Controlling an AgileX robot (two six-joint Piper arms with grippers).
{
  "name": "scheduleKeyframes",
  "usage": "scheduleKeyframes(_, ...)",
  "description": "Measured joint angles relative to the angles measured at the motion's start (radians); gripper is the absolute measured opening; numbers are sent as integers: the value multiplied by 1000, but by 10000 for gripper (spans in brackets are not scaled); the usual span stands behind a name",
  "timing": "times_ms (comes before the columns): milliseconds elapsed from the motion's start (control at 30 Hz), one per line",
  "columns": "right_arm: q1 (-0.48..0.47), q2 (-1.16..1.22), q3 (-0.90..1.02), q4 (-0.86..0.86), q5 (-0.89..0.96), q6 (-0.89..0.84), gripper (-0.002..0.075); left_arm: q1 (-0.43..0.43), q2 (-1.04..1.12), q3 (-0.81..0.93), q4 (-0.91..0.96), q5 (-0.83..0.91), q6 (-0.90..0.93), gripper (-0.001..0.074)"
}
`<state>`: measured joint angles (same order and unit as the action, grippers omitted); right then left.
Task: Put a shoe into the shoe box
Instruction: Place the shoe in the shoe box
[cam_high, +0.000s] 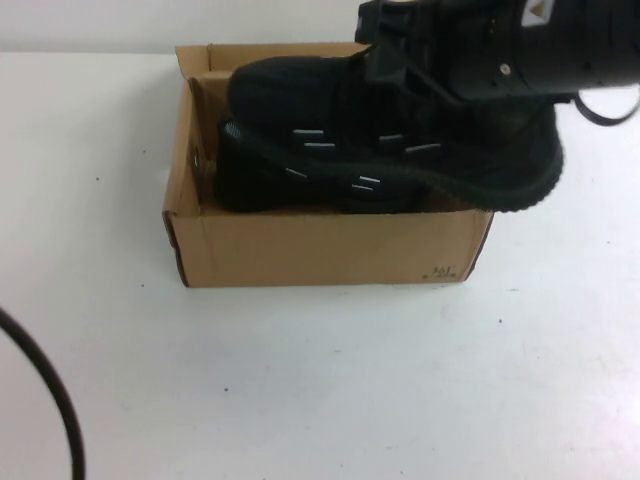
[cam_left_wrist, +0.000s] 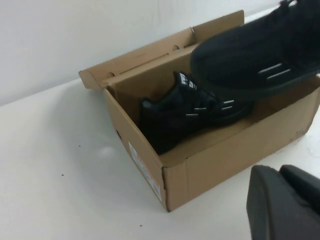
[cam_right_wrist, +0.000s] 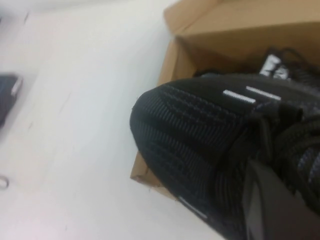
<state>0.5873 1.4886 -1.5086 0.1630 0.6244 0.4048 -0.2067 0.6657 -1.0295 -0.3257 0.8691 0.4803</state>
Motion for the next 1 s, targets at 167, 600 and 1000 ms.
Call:
scheduleKeyframes(167,-80,133,-130,257,95,-305,2,0,-17,0,6,0,-17,-1)
scheduleKeyframes(600,-130,430,-304,382,154,-461,2,0,-17,0,52,7,-45,-1)
scheduleKeyframes(1000,-132,552,-306,588,162,-634,2,0,-17,0,102,10,-99,-1)
